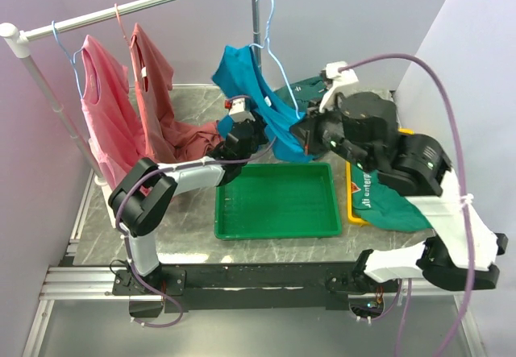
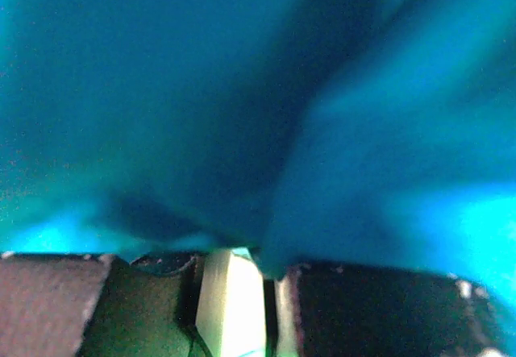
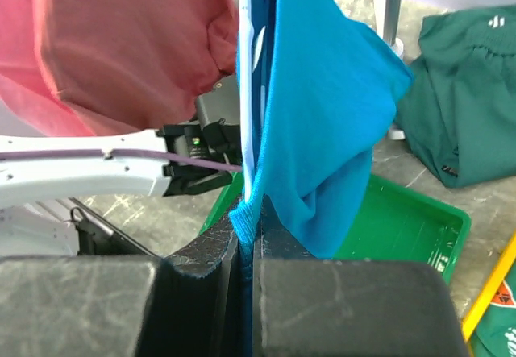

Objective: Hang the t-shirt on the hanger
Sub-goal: Place the hanger at the clothesline.

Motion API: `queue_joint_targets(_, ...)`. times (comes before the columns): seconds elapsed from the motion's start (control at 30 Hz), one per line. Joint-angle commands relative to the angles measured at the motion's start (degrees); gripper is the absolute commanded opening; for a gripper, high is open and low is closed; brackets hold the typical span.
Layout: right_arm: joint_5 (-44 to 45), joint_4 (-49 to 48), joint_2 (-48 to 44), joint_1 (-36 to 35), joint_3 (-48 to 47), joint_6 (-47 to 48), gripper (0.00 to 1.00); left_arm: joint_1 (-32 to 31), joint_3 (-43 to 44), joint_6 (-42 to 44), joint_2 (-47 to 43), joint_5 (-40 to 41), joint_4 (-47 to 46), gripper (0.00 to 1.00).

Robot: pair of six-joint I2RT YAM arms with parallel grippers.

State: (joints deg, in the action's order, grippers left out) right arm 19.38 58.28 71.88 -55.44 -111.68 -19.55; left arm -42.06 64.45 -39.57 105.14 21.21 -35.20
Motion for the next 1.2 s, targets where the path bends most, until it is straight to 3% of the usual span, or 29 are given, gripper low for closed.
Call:
queue_joint_targets(0.0, -5.92, -4.5, 5.61, 4.45, -3.52, -0.05, 0.0, 1.72, 3.23, 1.25, 0.06, -2.05, 0.39, 0.22)
queue_joint_targets(0.3, -10.5, 2.54, 28.47, 9.74, -31.73, 4.34, 0.0, 6.2, 8.41, 0.81, 3.49, -5.48, 2.77, 0.22)
queue_joint_targets(0.7, -10.68, -17.23, 34.55, 11.76, -27.8, 10.15, 0.0, 10.51, 13.86, 1.51, 4.63, -9.43, 7.07, 0.22)
queue_joint_targets(0.93, -12.07, -20.22, 36.23, 11.85, -27.36, 10.32, 0.0, 11.21, 13.87, 1.95, 3.67, -10.31, 8.3, 0.23)
queue_joint_targets(1.17, -11.04, -21.8, 39.31, 11.93, -26.23, 11.9, 0.0, 11.48, 8.25, 0.99, 0.15, -9.26, 7.95, 0.35)
